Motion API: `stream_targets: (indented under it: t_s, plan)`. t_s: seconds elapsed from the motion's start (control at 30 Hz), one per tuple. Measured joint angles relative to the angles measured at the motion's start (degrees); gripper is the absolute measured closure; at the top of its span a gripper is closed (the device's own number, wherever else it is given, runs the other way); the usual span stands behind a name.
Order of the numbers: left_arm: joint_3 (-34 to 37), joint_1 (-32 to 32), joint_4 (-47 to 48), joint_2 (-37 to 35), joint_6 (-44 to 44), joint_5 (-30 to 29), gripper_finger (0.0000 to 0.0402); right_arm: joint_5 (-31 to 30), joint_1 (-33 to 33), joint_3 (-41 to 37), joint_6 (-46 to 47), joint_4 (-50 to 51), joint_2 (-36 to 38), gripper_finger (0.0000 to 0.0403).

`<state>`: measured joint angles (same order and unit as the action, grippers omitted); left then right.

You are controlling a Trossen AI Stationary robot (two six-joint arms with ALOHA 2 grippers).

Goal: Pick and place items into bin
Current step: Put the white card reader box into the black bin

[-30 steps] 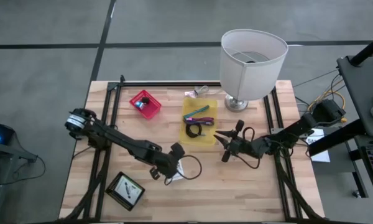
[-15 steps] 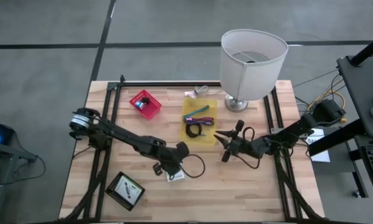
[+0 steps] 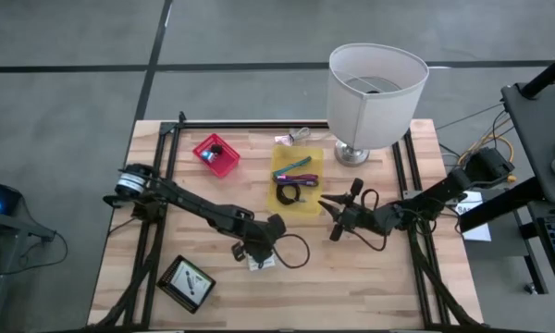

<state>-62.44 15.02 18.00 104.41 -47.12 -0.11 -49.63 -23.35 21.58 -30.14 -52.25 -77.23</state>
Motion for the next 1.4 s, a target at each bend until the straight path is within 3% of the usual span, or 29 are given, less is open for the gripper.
stream_targets:
  t_s: [0.17, 0.47, 0.77, 1.1, 1.4]
  plan:
    - [-1.2, -0.9, 0.0, 2.5, 0.0, 3.2, 0.0247, 0.0, 0.0, 0.0, 0.0, 0.0, 0.0, 0.0335]
    - [-2.5, -4.0, 2.6, 3.8, 0.0, 15.4, 0.0268, 0.0, 0.0, 0.0, 0.0, 0.0, 0.0, 0.0335]
    - [-2.8, -5.3, 5.0, 4.3, -0.7, 16.2, 0.0314, 0.0, 0.0, 0.0, -0.3, 0.1, 0.0, 0.0335]
    - [-3.8, -5.3, 6.1, 9.5, -8.0, 16.1, 0.0345, 0.0, 0.0, 0.0, -0.5, 0.2, 0.0, 0.0335]
    - [-6.9, -5.3, 5.6, 9.7, -11.9, 14.4, 0.0387, 0.0, 0.0, 0.3, -0.5, 0.2, 0.0, 0.0335]
